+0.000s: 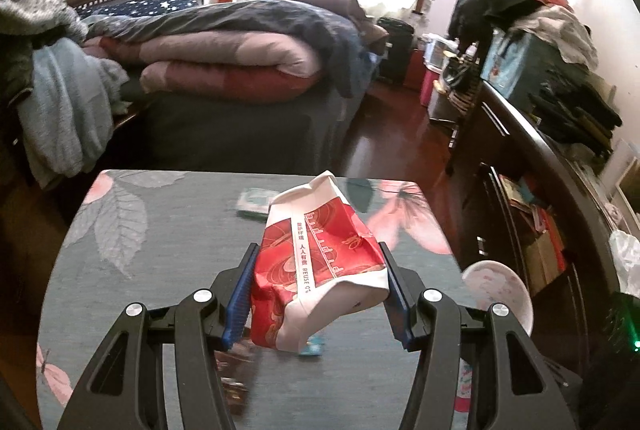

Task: Collect trash
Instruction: 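Carry packet and glue stick over the wastebasket and open both tools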

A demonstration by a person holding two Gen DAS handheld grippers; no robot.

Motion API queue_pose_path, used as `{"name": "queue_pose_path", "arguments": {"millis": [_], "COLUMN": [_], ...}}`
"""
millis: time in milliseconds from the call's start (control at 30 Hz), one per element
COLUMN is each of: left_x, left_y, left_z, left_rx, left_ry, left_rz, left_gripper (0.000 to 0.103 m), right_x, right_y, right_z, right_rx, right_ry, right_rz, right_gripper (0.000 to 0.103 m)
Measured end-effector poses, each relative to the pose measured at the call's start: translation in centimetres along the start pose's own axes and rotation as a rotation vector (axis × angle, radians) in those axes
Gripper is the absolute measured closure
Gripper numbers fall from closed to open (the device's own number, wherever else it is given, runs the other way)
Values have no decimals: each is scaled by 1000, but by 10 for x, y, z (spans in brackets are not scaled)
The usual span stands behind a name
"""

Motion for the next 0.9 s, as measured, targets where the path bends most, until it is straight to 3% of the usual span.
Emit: {"name": "queue_pose_path", "arguments": {"millis": [900], "left_x": [42], "left_y": [-38], "left_z": [-221], "left_rx": [258], "left_ry": [299], "left_rz": [-36], "left_gripper": [46], "right_x": [-76], "right_y": [-75], "right_z": [-195], "right_rx": [215], "right_ry": [258], "right_rz": [-225], "right_gripper": [79]}}
Point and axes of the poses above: each gripper's, at about its wrist camera, not at the fingertips, and x roughly the way its jaws point, z to its left, y to its underside, the point moved 9 cm from there along x, roughly the way its jaws point, and after that the axes turned 15 degrees about x, right-handed, at the moved point
